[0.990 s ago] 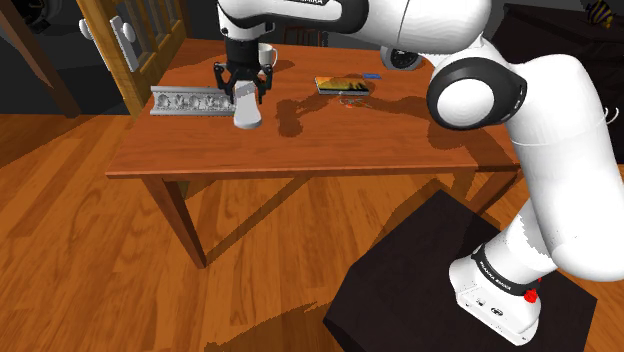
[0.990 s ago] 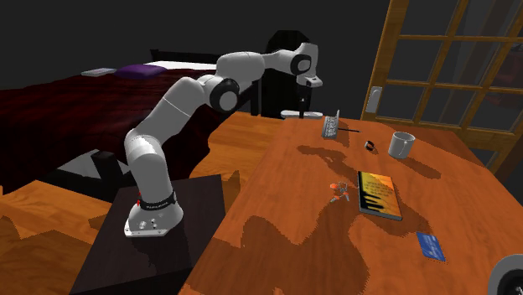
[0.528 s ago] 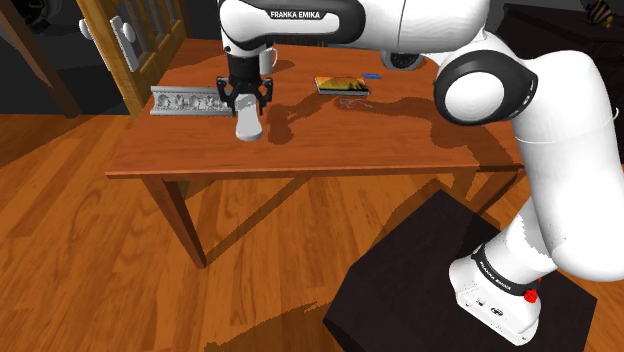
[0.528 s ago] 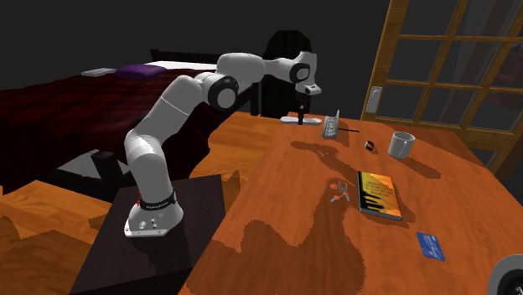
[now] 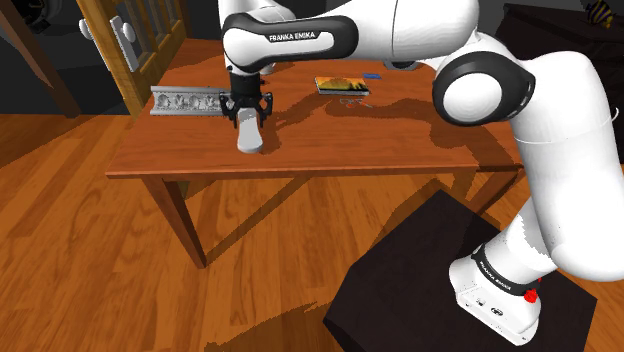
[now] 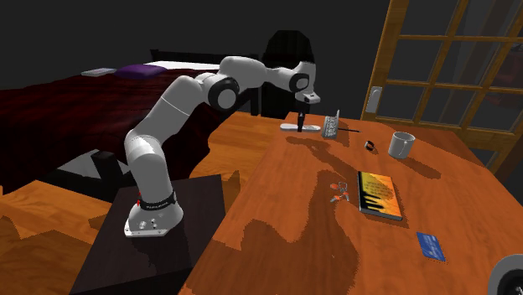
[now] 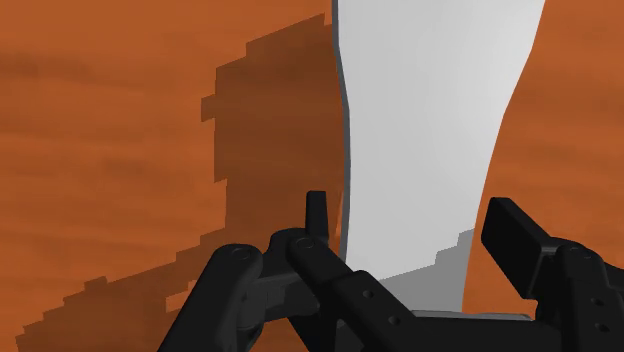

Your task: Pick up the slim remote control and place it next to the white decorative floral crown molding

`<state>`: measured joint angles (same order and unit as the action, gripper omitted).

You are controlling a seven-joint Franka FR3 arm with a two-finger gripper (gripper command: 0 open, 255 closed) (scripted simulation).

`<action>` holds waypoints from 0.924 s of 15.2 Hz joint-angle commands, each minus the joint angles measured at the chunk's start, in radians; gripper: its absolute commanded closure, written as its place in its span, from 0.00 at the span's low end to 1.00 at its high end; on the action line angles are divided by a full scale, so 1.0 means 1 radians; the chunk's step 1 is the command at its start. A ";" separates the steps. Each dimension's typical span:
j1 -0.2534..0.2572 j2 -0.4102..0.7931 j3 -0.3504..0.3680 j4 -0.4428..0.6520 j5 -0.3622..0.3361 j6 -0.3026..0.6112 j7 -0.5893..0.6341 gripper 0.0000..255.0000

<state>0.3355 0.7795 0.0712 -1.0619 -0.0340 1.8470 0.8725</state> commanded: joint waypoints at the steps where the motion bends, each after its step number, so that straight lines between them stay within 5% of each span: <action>1: -0.001 -0.001 0.000 -0.028 0.000 0.028 0.000 1.00; 11: -0.001 0.007 0.000 -0.051 -0.001 0.059 0.000 1.00; 12: -0.001 0.006 0.000 -0.051 -0.001 0.059 0.000 0.00; 14: -0.001 0.006 0.000 -0.052 -0.001 0.059 0.000 0.00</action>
<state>0.3341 0.7859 0.0708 -1.1137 -0.0345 1.9059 0.8723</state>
